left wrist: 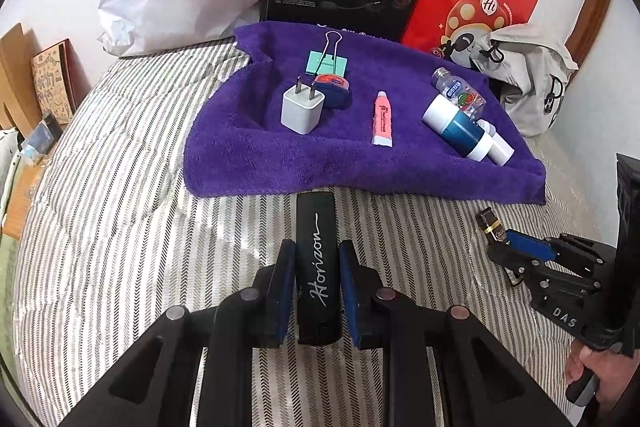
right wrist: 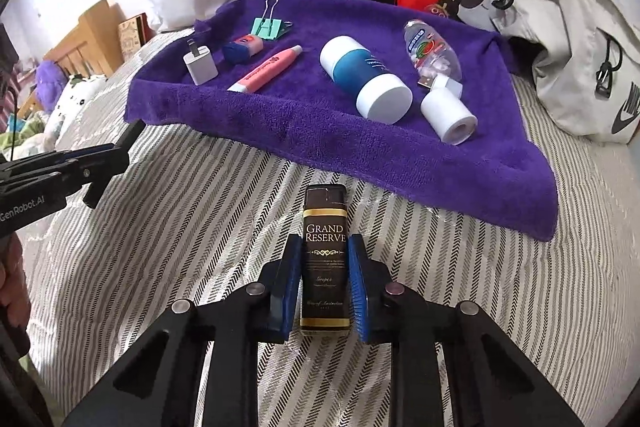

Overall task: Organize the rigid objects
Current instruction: 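Lift the Horizon marker with the left gripper while the right gripper grasps and carries the Grand Reserve tube, then set the Grand Reserve tube on the towel with the right gripper while the left gripper carries the marker over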

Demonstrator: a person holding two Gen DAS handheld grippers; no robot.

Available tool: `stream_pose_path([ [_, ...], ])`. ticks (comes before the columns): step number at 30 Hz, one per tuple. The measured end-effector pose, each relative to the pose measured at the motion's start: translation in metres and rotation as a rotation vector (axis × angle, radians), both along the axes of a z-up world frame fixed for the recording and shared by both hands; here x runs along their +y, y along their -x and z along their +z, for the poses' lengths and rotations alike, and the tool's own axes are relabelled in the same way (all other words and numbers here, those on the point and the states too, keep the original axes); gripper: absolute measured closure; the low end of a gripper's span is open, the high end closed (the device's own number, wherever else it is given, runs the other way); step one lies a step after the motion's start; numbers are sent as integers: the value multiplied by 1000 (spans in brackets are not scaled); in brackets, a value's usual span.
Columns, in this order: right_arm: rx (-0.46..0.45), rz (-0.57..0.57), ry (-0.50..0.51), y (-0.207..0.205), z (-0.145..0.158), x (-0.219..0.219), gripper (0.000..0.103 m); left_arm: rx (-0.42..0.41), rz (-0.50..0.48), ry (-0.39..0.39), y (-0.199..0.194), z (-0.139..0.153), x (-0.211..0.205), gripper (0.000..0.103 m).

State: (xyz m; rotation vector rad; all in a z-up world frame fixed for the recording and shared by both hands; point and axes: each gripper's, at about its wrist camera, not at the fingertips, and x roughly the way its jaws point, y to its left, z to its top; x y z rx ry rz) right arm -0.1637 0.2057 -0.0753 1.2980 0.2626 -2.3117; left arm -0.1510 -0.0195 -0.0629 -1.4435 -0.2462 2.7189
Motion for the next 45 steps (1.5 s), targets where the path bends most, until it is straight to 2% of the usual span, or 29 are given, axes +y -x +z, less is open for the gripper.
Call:
stream_pose_path([
  [3,-29,-8,48,3,0,8,80,3,3,9,1,5,-2,82],
  [8,-28,-34,68,-1,7,26,80,7,0,13,5,12,-3,82],
  [12,-9,-38,89,-1,24,39,80,4,-13,-14,10,14,0,82],
  [14,2,-29,96,4,35,40,80,3,-19,-1,12,16,2,82],
  [20,82,5,105,48,70,29,80,4,-13,16,15,23,0,82],
  [24,101,32,109,90,78,10,80,0,-2,12,17,25,-7,82],
  [28,97,46,101,135,71,-15,80,-4,7,19,22,26,-9,82],
  [32,55,55,69,168,49,-38,80,-9,-2,27,30,26,-7,82],
  [41,14,46,-32,193,11,-54,80,-20,-38,0,40,20,-2,82],
  [45,22,54,-65,195,8,-55,80,-21,-35,-8,41,20,-4,82],
])
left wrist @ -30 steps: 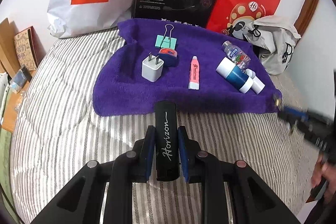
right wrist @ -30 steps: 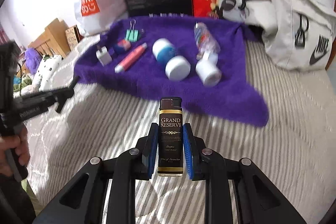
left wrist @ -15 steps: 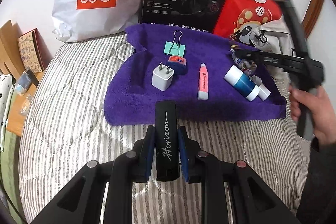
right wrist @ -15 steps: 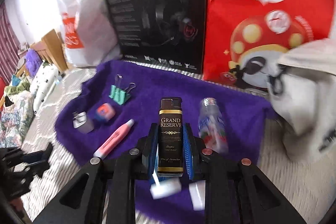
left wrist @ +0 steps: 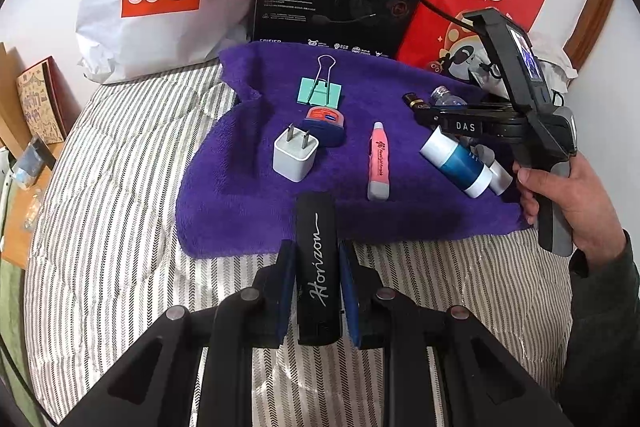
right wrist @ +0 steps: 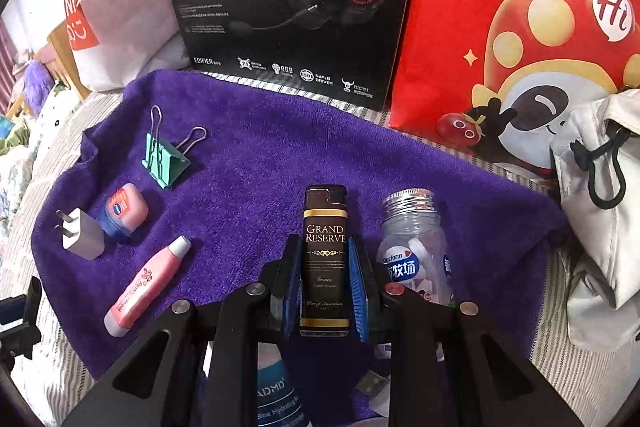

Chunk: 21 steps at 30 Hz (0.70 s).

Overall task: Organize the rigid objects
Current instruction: 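Set the Grand Reserve tube on the towel with the right gripper while the left gripper carries the marker over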

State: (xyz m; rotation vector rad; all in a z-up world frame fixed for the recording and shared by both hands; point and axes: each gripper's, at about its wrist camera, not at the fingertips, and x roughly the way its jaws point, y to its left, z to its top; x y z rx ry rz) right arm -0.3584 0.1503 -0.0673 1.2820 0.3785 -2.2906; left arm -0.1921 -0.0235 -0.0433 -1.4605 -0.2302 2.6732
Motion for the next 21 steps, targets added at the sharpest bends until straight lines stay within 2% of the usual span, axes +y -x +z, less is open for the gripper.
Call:
stream_pose_path([
  [11,-23,58,-32,7,-2,-3,79,8,21,13,-5,7,-9,82],
  [15,-29,73,-44,7,2,-3,68,12,28,23,-7,11,-10,82],
  [21,-10,66,-15,2,19,7,67,38,11,20,-3,25,-5,82],
])
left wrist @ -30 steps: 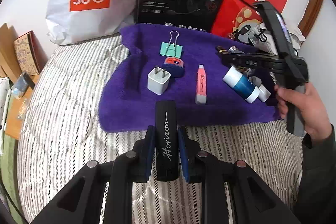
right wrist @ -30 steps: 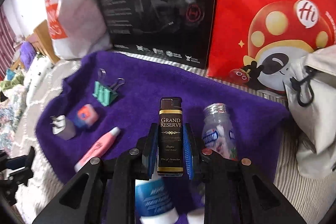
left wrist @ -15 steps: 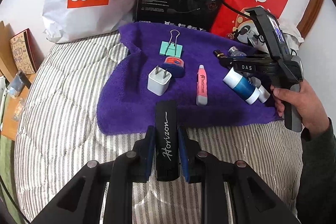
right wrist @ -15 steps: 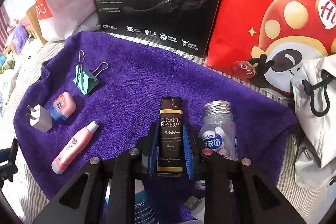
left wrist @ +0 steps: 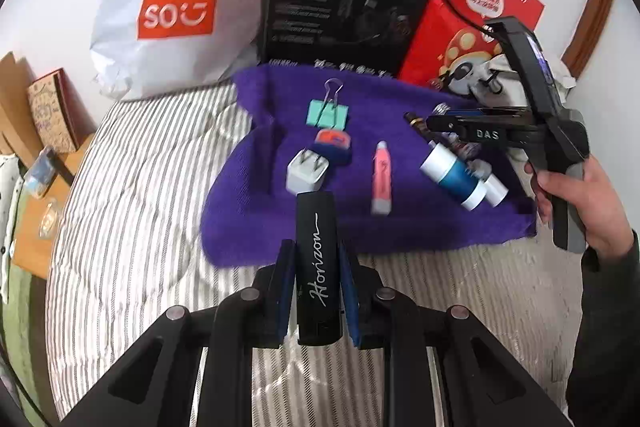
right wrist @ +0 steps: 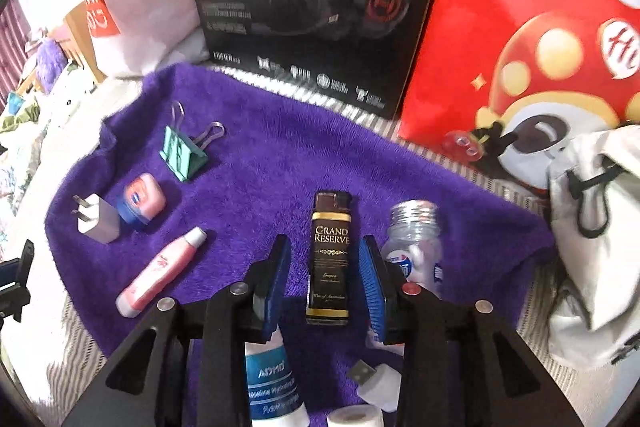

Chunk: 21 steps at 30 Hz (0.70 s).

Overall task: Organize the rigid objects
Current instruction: 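Set the Grand Reserve tube on the towel with the right gripper while the left gripper carries the marker over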

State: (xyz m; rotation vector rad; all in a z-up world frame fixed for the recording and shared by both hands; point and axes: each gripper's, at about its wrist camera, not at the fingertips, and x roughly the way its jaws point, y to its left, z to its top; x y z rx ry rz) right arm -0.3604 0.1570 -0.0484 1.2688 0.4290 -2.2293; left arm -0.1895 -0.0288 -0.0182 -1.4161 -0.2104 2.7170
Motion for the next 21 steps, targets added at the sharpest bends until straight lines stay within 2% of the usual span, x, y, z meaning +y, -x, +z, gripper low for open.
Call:
stream_pose_path([
  [3,20,-12,36,-10,18,11,66,19,-24,6,11,9,8,82],
  [7,36,-52,89,-40,37,40,43,33,-69,16,35,14,23,82],
  [8,38,-59,96,-48,39,46,41,34,-80,17,42,14,26,82],
  [15,-22,-148,112,-97,34,110,40,9,-137,-6,82,0,49,82],
  [21,-61,-253,148,-125,24,163,40,-67,-160,14,107,-28,71,82],
])
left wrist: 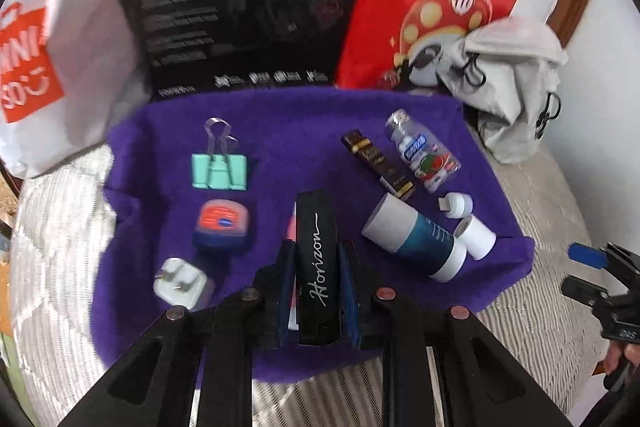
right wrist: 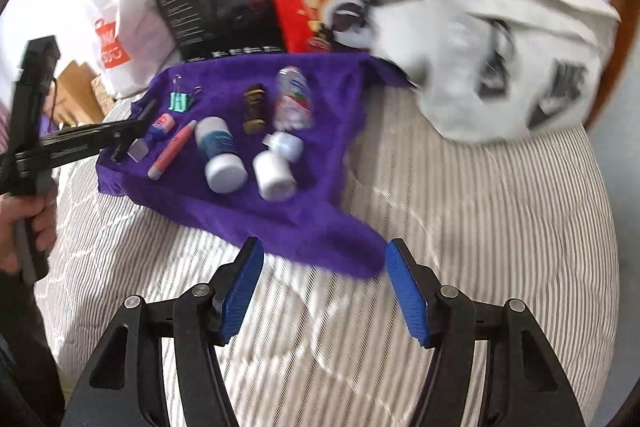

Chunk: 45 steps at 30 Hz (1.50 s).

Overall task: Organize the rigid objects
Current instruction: 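Set the Grand Reserve tube on the towel with the right gripper while the left gripper carries the marker over, then lower the Horizon marker onto the towel and open the left gripper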

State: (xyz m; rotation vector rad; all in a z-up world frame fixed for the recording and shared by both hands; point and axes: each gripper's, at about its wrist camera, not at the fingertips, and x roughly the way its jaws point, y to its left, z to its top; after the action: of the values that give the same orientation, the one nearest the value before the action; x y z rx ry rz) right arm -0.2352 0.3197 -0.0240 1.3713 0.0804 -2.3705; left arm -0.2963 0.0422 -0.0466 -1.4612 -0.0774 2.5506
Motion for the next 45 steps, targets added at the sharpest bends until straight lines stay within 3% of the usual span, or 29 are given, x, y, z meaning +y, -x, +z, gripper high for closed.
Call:
stream_pose_path([
  [14,-38,-21,73,-15,-11,27,40,-90,-28,100,21,-29,38,82],
  [21,-49,-2,81,-18,-16,25,40,-69,-39,168,16,-31,47,81],
  [30,-24,3,95,-23,-6,25,40,-56,-36,183,8,-29,50,80],
  [34,-17,2,95,-26,-1,26,40,-72,-27,178,5,-27,49,73],
  [42,-1,23,90,-39,11,17,40,-60,-23,166,-11,-14,50,71],
  [45,12,37,78,-48,17,11,40,-27,-11,160,-26,1,46,50],
])
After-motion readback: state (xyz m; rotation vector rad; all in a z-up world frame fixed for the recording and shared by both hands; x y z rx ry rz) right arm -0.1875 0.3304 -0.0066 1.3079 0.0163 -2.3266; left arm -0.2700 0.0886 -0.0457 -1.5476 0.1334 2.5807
